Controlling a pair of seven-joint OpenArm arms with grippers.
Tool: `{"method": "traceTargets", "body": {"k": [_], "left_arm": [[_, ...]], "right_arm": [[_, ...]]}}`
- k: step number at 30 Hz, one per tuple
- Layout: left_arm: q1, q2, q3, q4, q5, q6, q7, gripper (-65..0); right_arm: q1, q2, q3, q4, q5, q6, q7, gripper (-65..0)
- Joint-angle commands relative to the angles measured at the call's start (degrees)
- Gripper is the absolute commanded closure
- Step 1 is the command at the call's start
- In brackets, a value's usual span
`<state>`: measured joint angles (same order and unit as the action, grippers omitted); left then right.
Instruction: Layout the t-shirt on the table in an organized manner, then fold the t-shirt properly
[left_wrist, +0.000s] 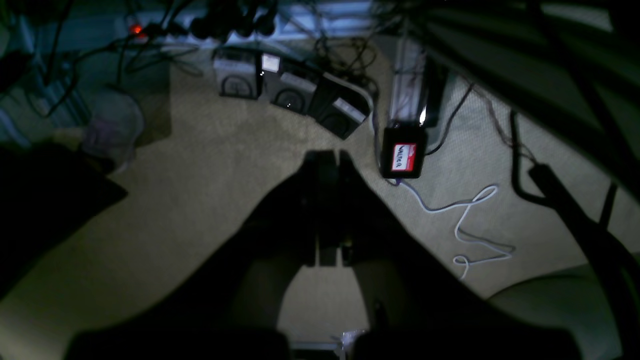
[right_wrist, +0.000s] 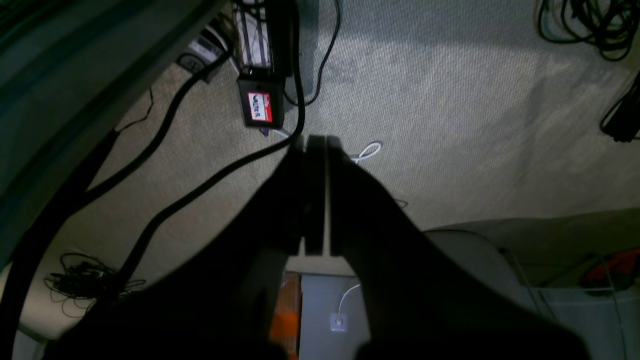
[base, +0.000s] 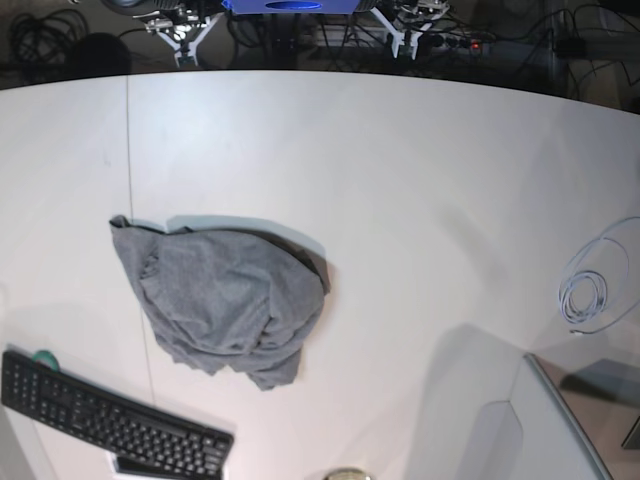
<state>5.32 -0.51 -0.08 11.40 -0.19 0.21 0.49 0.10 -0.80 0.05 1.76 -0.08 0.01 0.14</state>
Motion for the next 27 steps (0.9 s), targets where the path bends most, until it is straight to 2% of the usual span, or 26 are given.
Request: {"method": "traceTargets", "body": {"k": [1, 7, 8, 9, 12, 15, 17, 20, 21, 22, 24, 25, 27], "left_arm": [[-0.36, 0.03, 0.12, -0.10, 0.23, 0.10, -0.62, -0.3], [-0.09, 0.03, 0.21, -0.19, 0.41, 0.10, -0.45, -0.3], [0.00, 0.03, 0.21, -0.19, 0.41, 0.10, -0.45, -0.3], [0.00, 0.03, 0.21, -0.19, 0.41, 0.10, -0.45, -0.3], [0.26, 0.03, 0.21, -0.19, 0.41, 0.10, -0.45, -0.3], [0.26, -0.06, 0.21, -0.19, 0.41, 0.10, -0.45, -0.5], [0.26, -0.06, 0.21, -0.19, 0.41, 0.10, -0.62, -0.5], [0.26, -0.06, 0.21, -0.19, 0.41, 0.10, -0.71, -0.5], [0.17, -0.06, 0.21, -0.19, 0.41, 0.10, -0.62, -0.7], [0.17, -0.06, 0.21, -0.19, 0.41, 0.10, -0.36, -0.8], [0.17, -0.06, 0.21, -0.19, 0.41, 0.10, -0.36, -5.1], [0.26, -0.06, 0.21, -0.19, 0.41, 0.10, -0.36, -9.4], [0.35, -0.06, 0.30, -0.19, 0.41, 0.10, -0.36, -22.9]], "right_arm": [[-0.05, 0.05, 0.17, -0.05, 0.12, -0.05, -0.10, -6.6], [-1.90, 0.05, 0.25, 0.48, 0.12, -0.05, 0.25, -55.8], [-2.08, 0.05, 0.25, 0.48, 0.12, -0.05, 0.25, -61.4], [-2.16, 0.05, 0.25, 0.48, 0.12, -0.05, 0.25, -63.6], [-2.34, 0.05, 0.25, 0.48, 0.12, -0.05, 0.25, -61.2], [-2.34, 0.05, 0.25, 0.48, 0.12, -0.05, 0.25, -51.5], [-2.34, 0.05, 0.25, 0.48, 0.12, -0.05, 0.25, -38.3], [-2.34, 0.05, 0.25, 0.48, 0.12, -0.05, 0.25, -6.0], [-2.43, 0.05, 0.25, 0.48, 0.12, -0.05, 0.25, 0.0], [-2.43, 0.05, 0.25, 0.48, 0.12, -0.05, 0.25, 0.0], [-2.43, 0.05, 0.25, 0.48, 0.12, -0.05, 0.25, -6.5], [-2.43, 0.05, 0.25, 0.48, 0.12, -0.05, 0.25, -6.9], [-2.43, 0.05, 0.25, 0.48, 0.12, -0.05, 0.25, -6.9]]}}
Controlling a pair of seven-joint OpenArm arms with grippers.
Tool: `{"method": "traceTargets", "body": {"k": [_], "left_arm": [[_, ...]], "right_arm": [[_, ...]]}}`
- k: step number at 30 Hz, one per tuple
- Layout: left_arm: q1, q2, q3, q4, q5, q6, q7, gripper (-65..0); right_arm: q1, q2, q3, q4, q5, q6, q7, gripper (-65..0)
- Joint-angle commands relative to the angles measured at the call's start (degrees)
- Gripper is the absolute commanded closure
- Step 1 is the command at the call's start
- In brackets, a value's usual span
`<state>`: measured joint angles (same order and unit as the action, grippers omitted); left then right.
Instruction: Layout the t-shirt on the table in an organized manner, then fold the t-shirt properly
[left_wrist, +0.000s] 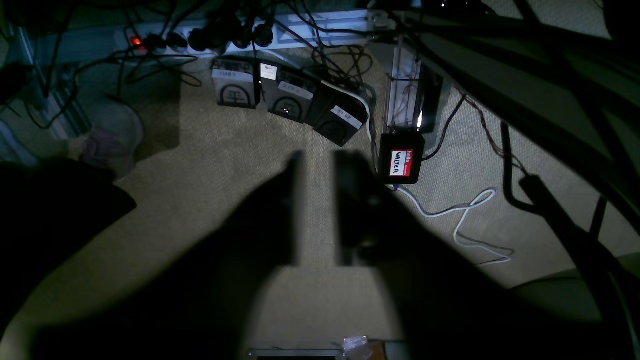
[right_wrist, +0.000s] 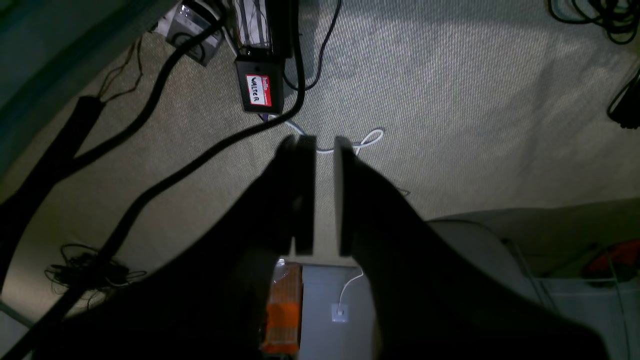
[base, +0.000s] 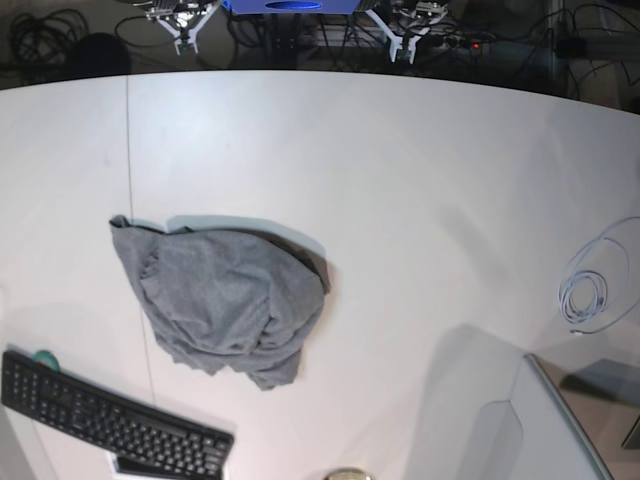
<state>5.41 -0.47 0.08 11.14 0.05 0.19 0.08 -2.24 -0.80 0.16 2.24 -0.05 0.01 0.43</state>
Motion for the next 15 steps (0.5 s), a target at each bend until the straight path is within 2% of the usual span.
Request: {"method": "traceTargets", "body": {"k": [1, 3, 4, 5, 7, 9, 10, 11, 12, 13, 15], "left_arm": [[0.26, -0.10, 0.14, 0.07, 0.17, 0.12, 0.06, -30.6], [0.52, -0.10, 0.14, 0.07, 0.17, 0.12, -0.30, -44.1], [1.05, -0.10, 0.14, 0.34, 0.17, 0.12, -0.38, -48.1], [1.23, -0.10, 0.14, 0.51, 0.17, 0.12, -0.38, -49.5], [1.32, -0.10, 0.14, 0.51, -0.19, 0.12, -0.38, -47.6], [1.40, -0.10, 0.14, 0.25, -0.19, 0.12, -0.38, -39.7], [1.40, -0.10, 0.14, 0.16, -0.19, 0.12, -0.38, -32.4], [1.40, -0.10, 0.14, 0.16, -0.27, 0.12, -0.38, -22.2], [1.40, -0.10, 0.14, 0.16, -0.36, 0.12, -0.38, -9.1], [1.40, -0.10, -0.03, 0.16, -0.36, 0.12, -0.38, 0.0], [1.40, -0.10, -0.30, 0.16, -0.36, 0.12, -0.38, 0.0]], "right_arm": [[-0.09, 0.05, 0.06, 0.00, 0.10, -0.05, -0.03, -6.9], [-0.18, 0.05, 0.06, 0.00, 0.10, -0.05, -0.03, -6.9], [-0.27, 0.05, 0.06, 0.00, 0.10, -0.05, -0.03, -6.9], [-0.27, 0.05, 0.06, 0.00, 0.10, -0.05, -0.03, -6.9], [-0.70, 0.05, 0.06, 0.00, 0.10, -0.05, -0.03, -6.9], [-1.06, 0.05, 0.06, 1.14, 0.10, -0.05, -0.03, -6.9], [-1.58, 0.05, 0.06, 1.85, 0.10, -0.05, -0.03, -6.9], [-2.29, 0.14, 0.06, 2.64, 0.10, -0.05, -0.03, -6.9], [-2.81, 0.14, 0.06, 3.61, 0.10, -0.05, -0.03, -6.9], [-3.25, 0.14, 0.06, 4.31, 0.10, -0.05, -0.03, -6.9], [-3.43, 0.14, 0.06, 4.75, 0.10, -0.05, -0.03, -6.9]]}}
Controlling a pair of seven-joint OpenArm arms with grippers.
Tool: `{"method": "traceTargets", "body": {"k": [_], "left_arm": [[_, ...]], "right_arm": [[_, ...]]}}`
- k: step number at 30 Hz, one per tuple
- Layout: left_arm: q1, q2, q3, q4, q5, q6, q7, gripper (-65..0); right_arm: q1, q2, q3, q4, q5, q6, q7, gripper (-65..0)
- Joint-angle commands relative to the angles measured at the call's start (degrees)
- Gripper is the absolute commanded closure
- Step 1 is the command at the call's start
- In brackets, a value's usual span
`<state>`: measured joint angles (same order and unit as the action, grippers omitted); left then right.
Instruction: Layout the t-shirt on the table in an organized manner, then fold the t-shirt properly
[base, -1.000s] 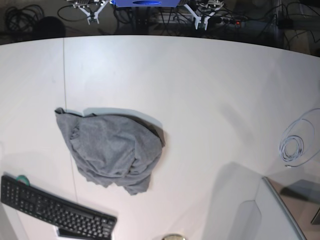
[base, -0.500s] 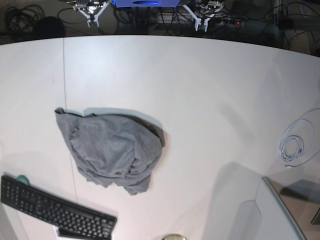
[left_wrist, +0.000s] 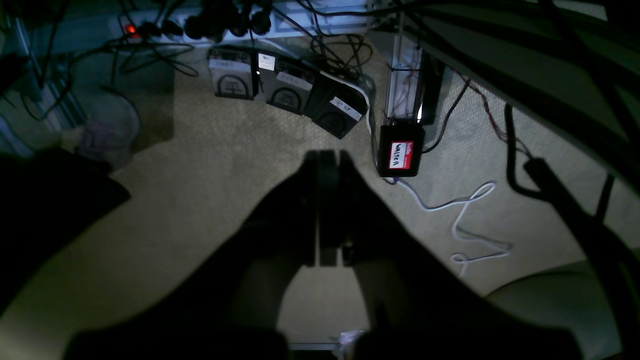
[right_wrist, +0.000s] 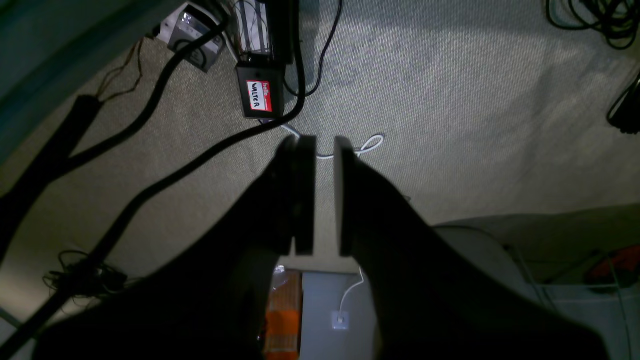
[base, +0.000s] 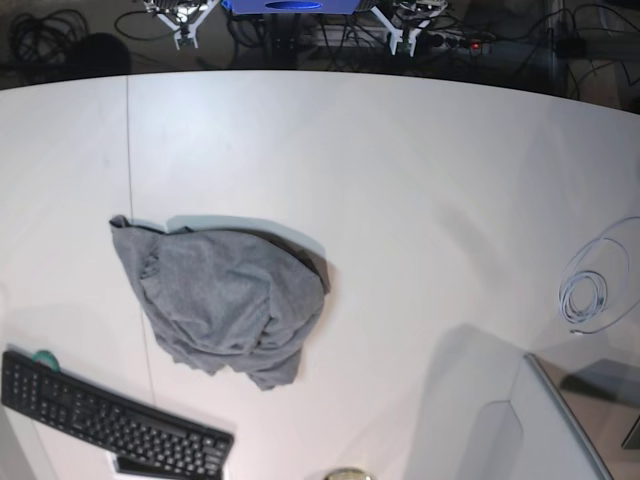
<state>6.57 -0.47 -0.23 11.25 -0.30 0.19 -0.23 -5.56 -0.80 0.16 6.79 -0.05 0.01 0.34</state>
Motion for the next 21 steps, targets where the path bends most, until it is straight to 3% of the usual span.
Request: {"method": "traceTargets", "body": {"k": [1, 5, 8, 12, 21], "left_arm": [[0.25, -0.10, -0.08, 0.05, -0.01, 0.12, -0.08, 0.0], [0.25, -0.19, 0.45, 0.32, 0.51, 0.12, -0.08, 0.0], [0.51, -0.45, 0.45, 0.32, 0.08, 0.12, -0.08, 0.0], [2.97, -0.54, 0.54, 2.95, 0.51, 0.12, -0.17, 0.0], [13.70, -5.11, 0.54, 18.25, 0.60, 0.12, -0.17, 0.0]], "right_arm": [[-0.11, 0.14, 0.06, 0.20, 0.10, -0.05, 0.06, -6.9], [-0.11, 0.14, 0.06, 0.20, 0.10, -0.05, -0.29, -6.8], [-0.11, 0.14, 0.06, 0.20, 0.10, -0.05, -0.29, 0.0], [-1.25, 0.14, 0.06, 0.38, 0.10, -0.05, -0.38, -0.3], [-6.09, 0.23, 0.14, 4.60, 0.19, -0.23, -0.38, -0.2]]}}
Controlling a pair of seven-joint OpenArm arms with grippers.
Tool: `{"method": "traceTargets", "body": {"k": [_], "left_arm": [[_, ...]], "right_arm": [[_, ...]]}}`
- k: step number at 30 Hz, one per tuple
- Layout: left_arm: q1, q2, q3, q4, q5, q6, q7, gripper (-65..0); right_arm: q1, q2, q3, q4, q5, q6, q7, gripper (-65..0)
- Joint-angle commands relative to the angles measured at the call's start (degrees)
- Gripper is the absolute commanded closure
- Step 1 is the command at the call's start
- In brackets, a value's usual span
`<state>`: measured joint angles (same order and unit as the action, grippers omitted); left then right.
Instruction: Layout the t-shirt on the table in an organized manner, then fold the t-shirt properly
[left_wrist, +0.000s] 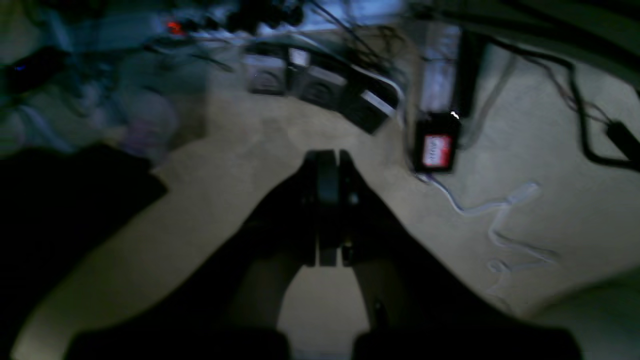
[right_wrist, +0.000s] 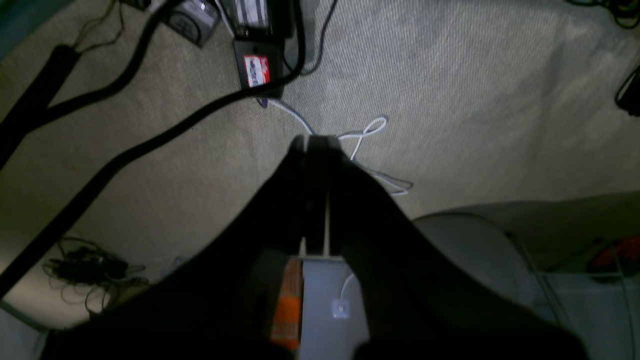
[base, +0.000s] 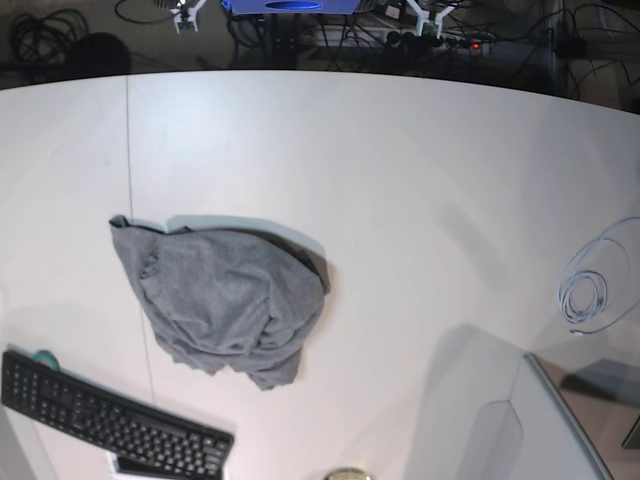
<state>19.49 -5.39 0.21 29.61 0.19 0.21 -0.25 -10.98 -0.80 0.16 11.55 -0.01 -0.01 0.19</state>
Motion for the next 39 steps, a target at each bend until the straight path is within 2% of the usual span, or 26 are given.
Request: {"method": "traceTargets", "body": {"k": [1, 5, 10, 14, 17, 21, 24, 27, 29, 31, 33, 35, 39], "left_arm": [[2.98, -0.72, 0.10, 3.14, 0.12, 0.10, -0.14, 0.0], [11.68, -2.92, 0.10, 17.30, -0.23, 0.10, -0.14, 0.0], [20.82, -5.65, -0.52, 32.94, -0.58, 0.10, -0.14, 0.0], [24.60, -7.76, -0.69, 41.03, -0.85, 0.10, -0.14, 0.0], [27.33, -9.16, -0.69, 49.47, -4.98, 0.10, -0.14, 0.0], [31.02, -11.97, -0.25, 63.27, -11.39, 0.10, -0.14, 0.0], [30.14, -12.59, -0.69, 69.69, -13.33, 0.10, 0.38, 0.0], [25.39, -12.33, 0.28, 72.77, -13.15, 0.10, 1.00, 0.0], [19.94, -12.24, 3.00, 73.12, -13.15, 0.10, 5.22, 0.0], [13.09, -12.24, 6.78, 72.42, -13.42, 0.10, 11.72, 0.0], [6.84, -11.27, 10.12, 70.83, -13.59, 0.10, 17.70, 0.0], [1.48, -9.16, 12.06, 69.08, -13.59, 0.10, 21.31, 0.0], [-6.43, -3.18, 12.32, 64.77, -13.59, 0.10, 23.77, 0.0]], "right_arm": [[-2.16, 0.23, 0.14, 1.59, 0.14, -0.21, -0.23, -0.2], [-9.02, 0.23, 1.46, 10.56, 0.14, -0.30, -0.67, 0.0], [-18.60, 0.23, 10.87, 28.32, -0.12, -0.30, -8.76, 0.0], [-26.69, 0.05, 11.84, 44.05, -0.03, -0.30, -11.39, 0.0], [-31.61, -0.04, 11.92, 55.66, 0.05, -0.30, -14.21, 0.0], [-36.45, -1.80, 14.30, 71.04, 0.05, -0.30, -18.34, 0.0], [-38.12, -3.73, 16.58, 81.94, 0.05, -0.21, -18.69, 0.0], [-36.45, -5.05, 18.69, 91.26, 0.05, -0.12, -18.69, 0.0], [-32.58, -5.05, 18.78, 93.72, 0.05, 0.05, -18.78, -0.3], [-27.57, -3.82, 18.78, 93.90, 0.05, 0.05, -18.78, -1.2], [-22.56, -2.06, 18.43, 92.93, 0.05, 0.14, -19.57, -8.6], [-17.10, -0.21, 18.25, 91.70, 0.05, 0.14, -22.82, -20.7], [-5.85, 3.83, 18.25, 86.34, 0.05, 0.58, -29.68, -44.6]]}}
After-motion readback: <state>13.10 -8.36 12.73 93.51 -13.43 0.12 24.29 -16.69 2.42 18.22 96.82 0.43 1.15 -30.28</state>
